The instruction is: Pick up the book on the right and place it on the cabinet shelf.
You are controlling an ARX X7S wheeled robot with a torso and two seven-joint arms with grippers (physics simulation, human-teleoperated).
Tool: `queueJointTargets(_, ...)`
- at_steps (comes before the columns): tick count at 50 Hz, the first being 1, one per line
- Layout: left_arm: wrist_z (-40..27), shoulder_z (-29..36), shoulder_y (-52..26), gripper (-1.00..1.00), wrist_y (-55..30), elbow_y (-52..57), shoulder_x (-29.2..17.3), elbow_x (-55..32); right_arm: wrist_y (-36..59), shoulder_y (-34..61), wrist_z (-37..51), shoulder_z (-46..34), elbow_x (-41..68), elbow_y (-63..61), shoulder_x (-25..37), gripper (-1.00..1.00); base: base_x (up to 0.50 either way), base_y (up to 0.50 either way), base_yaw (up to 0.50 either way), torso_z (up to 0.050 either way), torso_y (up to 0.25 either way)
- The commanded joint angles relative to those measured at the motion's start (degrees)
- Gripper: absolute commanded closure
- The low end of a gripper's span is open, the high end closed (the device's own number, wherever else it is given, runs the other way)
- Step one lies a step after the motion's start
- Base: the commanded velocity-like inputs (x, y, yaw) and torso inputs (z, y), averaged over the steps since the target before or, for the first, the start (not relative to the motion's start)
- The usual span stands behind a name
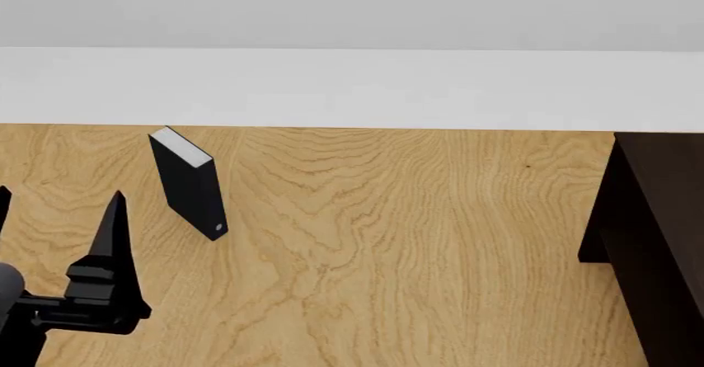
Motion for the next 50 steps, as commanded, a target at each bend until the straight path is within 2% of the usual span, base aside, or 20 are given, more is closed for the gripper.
queueJointTargets(1, -0.29, 0.10, -0.03, -1.00, 0.06, 0.00, -0.23, -0.26, 1.74, 0.78, -0.36, -1.86, -2.50, 2.37, -0.98, -1.00, 0.00, 0.00, 0.00, 0.000, 0.000)
queueJointTargets(9, -0.50, -0.19, -0.04, -1.00, -0.01, 0.05, -0.45, -0.74, -1.46, 3.81, 0.54, -6.98, -4.14, 3.65, 2.16, -1.00, 0.00, 0.00, 0.00, 0.000, 0.000)
queueJointTargets(16, -0.59, -0.06, -0.11, -1.00, 0.21, -0.22, -0.54, -0.78, -1.21, 4.92, -0.52, -8.83, -6.19, 5.21, 2.03, -1.00, 0.00, 0.00, 0.00, 0.000, 0.000)
queueJointTargets(50, -1.03, 0.71, 0.06, -1.00, 1.16, -0.66, -1.15, -0.90, 10.30, 7.10, -10.80, -11.44, -20.36, 13.92, -6.67, -1.00, 0.00, 0.00, 0.00, 0.000, 0.000)
